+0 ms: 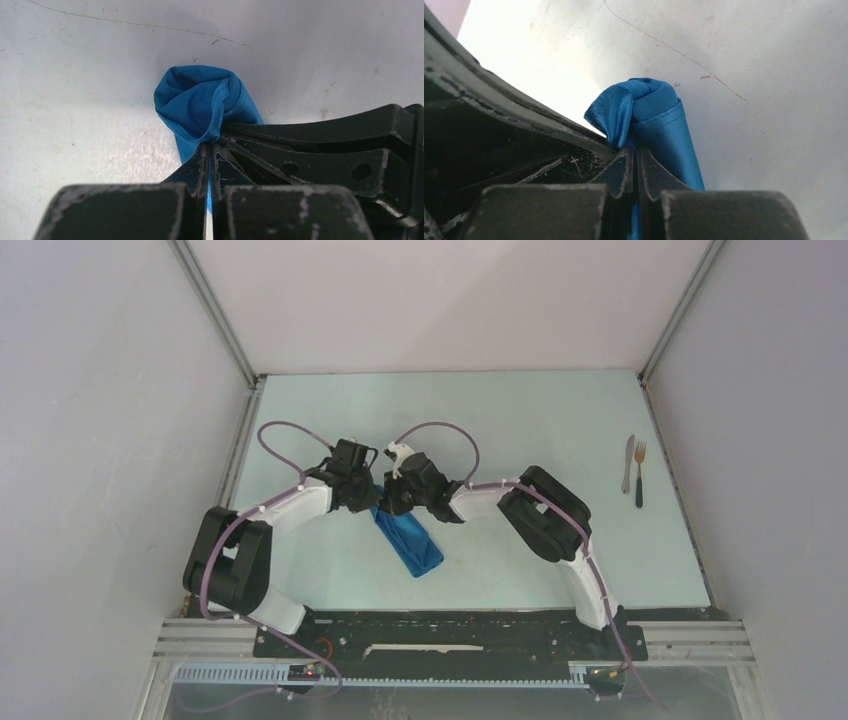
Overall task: Fold the napkin into a case and place the utensils inside
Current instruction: Stuff the top corner of the smaller-rectangle-folded napkin into the folded napkin.
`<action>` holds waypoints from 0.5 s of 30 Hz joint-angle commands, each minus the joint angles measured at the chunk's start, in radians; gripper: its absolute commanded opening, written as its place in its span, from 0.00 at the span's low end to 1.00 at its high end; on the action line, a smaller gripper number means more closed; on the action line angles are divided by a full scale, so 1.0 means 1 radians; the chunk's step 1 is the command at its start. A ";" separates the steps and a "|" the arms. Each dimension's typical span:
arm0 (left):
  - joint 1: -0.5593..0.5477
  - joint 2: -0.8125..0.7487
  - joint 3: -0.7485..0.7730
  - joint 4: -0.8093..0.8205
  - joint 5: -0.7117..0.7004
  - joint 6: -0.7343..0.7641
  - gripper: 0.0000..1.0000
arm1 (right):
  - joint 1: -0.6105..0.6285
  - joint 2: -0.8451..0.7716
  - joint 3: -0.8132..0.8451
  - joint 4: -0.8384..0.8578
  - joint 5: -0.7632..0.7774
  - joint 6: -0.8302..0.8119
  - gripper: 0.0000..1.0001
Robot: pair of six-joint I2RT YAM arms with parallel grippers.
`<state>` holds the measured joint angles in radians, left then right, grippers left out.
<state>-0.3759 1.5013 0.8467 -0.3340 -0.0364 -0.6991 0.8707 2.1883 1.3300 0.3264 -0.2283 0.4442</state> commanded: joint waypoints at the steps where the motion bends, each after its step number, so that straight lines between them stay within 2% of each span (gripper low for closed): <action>1: 0.015 0.020 0.053 -0.033 0.076 -0.010 0.00 | 0.008 0.021 -0.035 0.218 0.011 0.046 0.05; 9: 0.047 0.038 0.084 -0.076 0.120 -0.020 0.00 | 0.050 0.051 -0.079 0.384 0.149 0.042 0.06; 13: 0.069 0.060 0.094 -0.089 0.146 -0.030 0.00 | 0.050 0.087 -0.072 0.405 0.134 0.053 0.11; 15: 0.080 0.067 0.103 -0.095 0.164 -0.030 0.00 | 0.048 0.078 -0.108 0.429 0.125 0.060 0.17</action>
<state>-0.3084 1.5471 0.9115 -0.4126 0.0387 -0.7013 0.9058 2.2467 1.2499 0.6502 -0.1162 0.4820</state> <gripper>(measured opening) 0.003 0.122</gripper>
